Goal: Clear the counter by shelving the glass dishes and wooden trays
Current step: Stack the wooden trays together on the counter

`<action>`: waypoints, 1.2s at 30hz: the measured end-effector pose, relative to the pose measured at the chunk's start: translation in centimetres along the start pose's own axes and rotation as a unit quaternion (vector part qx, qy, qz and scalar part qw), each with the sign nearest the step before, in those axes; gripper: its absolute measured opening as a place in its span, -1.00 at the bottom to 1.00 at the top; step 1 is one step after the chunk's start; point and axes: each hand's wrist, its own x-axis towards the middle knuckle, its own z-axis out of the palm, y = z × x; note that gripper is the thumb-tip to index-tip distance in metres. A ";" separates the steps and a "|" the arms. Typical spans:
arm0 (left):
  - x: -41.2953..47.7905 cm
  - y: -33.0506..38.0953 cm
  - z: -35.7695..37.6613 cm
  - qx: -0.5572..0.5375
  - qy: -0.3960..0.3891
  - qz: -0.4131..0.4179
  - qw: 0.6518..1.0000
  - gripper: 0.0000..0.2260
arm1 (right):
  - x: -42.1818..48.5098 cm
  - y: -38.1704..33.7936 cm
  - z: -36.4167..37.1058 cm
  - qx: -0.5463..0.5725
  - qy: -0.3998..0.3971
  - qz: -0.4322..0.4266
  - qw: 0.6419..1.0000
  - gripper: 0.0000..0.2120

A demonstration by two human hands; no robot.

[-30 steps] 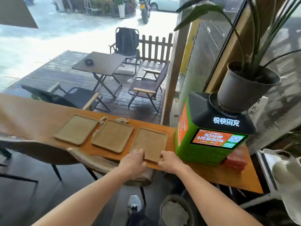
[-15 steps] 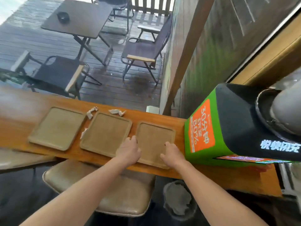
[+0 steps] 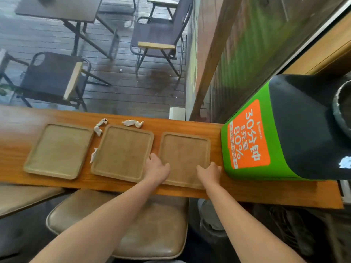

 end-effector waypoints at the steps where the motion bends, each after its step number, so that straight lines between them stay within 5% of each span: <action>1: 0.1 0.0 0.2 -0.009 0.000 -0.010 1.000 -0.48 | 0.0 0.1 0.1 0.036 0.005 0.015 0.999 -0.35; 7: 0.2 -0.9 0.1 -0.005 0.000 -0.092 0.996 -0.45 | 0.2 1.2 -0.2 0.204 -0.038 0.097 0.973 -0.50; 10: 0.1 -1.3 -0.5 -0.105 -0.028 -0.116 0.987 -0.47 | -0.2 1.9 -0.6 0.247 -0.093 0.117 0.957 -0.45; 13: -0.6 -1.4 -1.0 -0.200 -0.051 -0.107 0.973 -0.47 | -1.4 1.6 -0.2 0.238 -0.110 0.117 0.958 -0.40; 36: 5.0 -10.6 -16.9 -0.204 -0.013 -0.065 0.977 -0.49 | -7.4 -12.4 11.4 0.192 -0.135 0.099 0.967 -0.51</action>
